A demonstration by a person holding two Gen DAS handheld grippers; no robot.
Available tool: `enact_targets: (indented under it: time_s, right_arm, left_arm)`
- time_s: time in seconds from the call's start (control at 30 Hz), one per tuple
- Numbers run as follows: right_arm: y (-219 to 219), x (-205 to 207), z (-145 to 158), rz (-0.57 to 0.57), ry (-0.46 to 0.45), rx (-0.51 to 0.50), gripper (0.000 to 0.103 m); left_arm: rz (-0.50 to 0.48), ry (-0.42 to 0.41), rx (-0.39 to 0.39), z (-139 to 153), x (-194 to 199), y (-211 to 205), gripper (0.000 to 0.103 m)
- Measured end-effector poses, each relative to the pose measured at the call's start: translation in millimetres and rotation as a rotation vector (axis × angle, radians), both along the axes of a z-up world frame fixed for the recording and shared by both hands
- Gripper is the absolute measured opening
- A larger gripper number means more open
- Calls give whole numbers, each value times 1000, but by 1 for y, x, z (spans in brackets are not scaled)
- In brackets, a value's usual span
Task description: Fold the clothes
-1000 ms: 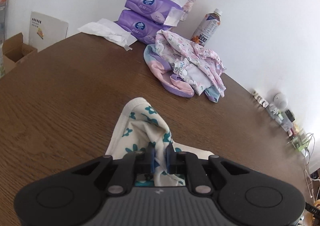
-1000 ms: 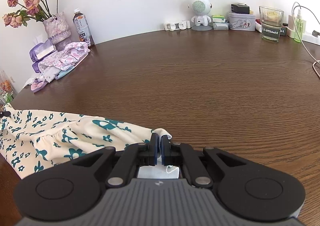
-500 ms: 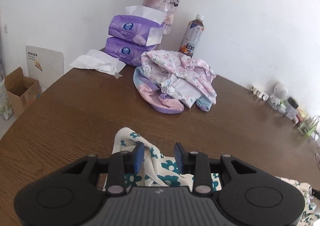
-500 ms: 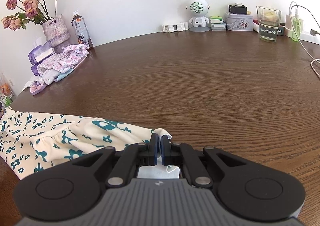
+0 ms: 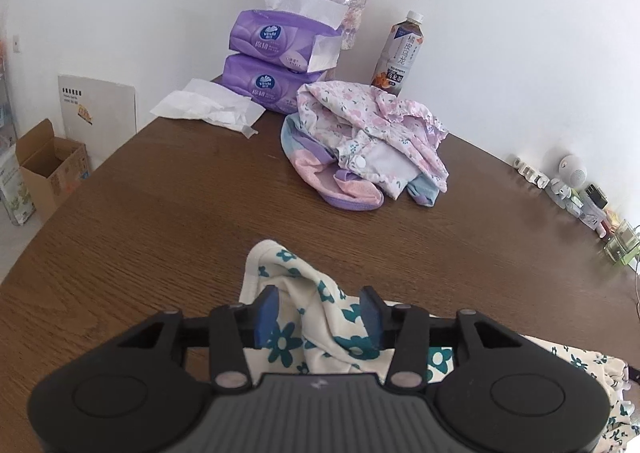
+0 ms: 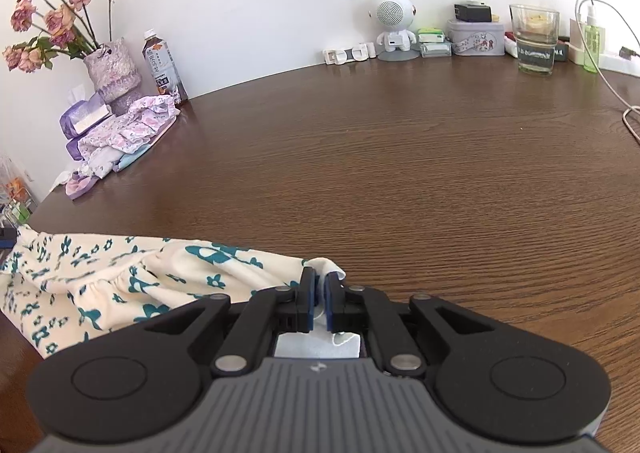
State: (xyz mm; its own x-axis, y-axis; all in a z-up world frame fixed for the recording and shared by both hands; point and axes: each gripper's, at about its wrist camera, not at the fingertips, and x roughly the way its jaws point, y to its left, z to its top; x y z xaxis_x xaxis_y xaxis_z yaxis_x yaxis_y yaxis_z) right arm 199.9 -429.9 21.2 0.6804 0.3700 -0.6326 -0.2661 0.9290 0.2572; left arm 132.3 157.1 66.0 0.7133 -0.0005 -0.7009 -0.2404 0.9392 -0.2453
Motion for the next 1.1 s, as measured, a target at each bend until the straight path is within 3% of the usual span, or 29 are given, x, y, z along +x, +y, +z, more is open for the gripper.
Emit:
enact_targets:
  time_s: [0.07, 0.13, 0.3, 0.47, 0.77, 0.93, 1.1]
  right_arm:
    - [1, -5, 19, -24, -61, -25, 31]
    - [10, -14, 44, -35, -146, -75, 36]
    - [108, -22, 62, 181, -177, -86, 36]
    - [218, -29, 73, 411, -187, -92, 36]
    - [352, -48, 56, 589, -200, -184, 36]
    - [424, -58, 47, 685, -208, -237, 34]
    - [439, -62, 40, 692, -188, -277, 34]
  left_arm:
    - [-18, -16, 22, 3, 0, 3, 55]
    - [-53, -32, 49, 6, 1, 5, 57]
    - [-256, -87, 197, 6, 2, 7, 57]
    - [-513, -118, 452, 0, -5, 10, 56]
    - [-939, -171, 783, -7, -8, -4, 52]
    - [-1061, -180, 838, -20, -13, -9, 48]
    - [-1151, -211, 874, -29, -10, -12, 47]
